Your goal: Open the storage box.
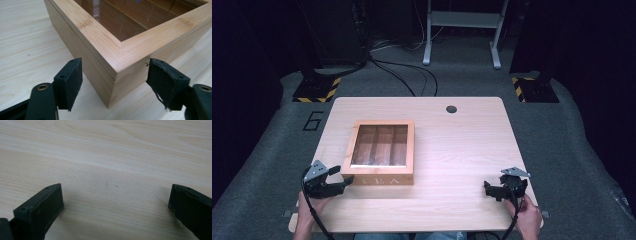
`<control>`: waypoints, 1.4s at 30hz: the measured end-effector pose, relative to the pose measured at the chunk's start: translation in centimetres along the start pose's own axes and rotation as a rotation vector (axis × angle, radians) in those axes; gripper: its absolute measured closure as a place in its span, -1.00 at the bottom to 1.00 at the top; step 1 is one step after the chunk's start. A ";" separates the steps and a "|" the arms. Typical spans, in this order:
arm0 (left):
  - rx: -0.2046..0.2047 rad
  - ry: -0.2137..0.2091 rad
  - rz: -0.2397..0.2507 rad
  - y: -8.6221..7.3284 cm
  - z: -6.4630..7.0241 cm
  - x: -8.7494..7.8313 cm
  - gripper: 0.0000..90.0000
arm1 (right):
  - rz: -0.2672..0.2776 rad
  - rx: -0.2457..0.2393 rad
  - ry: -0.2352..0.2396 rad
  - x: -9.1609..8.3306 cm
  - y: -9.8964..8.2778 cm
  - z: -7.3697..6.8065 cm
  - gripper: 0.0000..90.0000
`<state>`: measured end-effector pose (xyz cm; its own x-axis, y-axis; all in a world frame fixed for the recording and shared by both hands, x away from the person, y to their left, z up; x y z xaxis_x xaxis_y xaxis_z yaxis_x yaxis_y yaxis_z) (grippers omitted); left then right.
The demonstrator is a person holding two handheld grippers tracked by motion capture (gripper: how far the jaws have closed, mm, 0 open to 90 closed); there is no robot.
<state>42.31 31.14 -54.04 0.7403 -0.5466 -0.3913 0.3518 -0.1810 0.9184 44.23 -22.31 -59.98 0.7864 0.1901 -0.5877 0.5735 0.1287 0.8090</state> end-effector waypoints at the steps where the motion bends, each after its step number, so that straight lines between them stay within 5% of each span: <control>1: 0.004 -0.003 0.002 0.0 0.0 0.0 -0.32 | 0.000 0.000 0.001 0.0 0.0 0.0 -1.00; 16: 0.030 -0.020 0.004 -0.1 0.3 -0.2 -0.06 | 0.001 0.001 0.000 0.0 0.0 0.0 -1.00; 42: 0.052 0.005 0.029 1.4 0.2 0.0 -0.14 | -0.003 0.001 0.000 0.0 0.0 0.0 -1.00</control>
<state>42.66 30.74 -52.73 0.7531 -0.5478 -0.3644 0.3000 -0.2070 0.9312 44.19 -22.31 -59.98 0.7847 0.1899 -0.5901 0.5760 0.1285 0.8073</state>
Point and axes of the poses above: each handheld gripper's, and its own axes: x roughly forward along the jaws, y roughly out of its top, z roughly to its right, the point moved 10 cm from there along x, roughly forward along the jaws, and after that the axes turned 8 degrees about z, right-handed, at the moved point
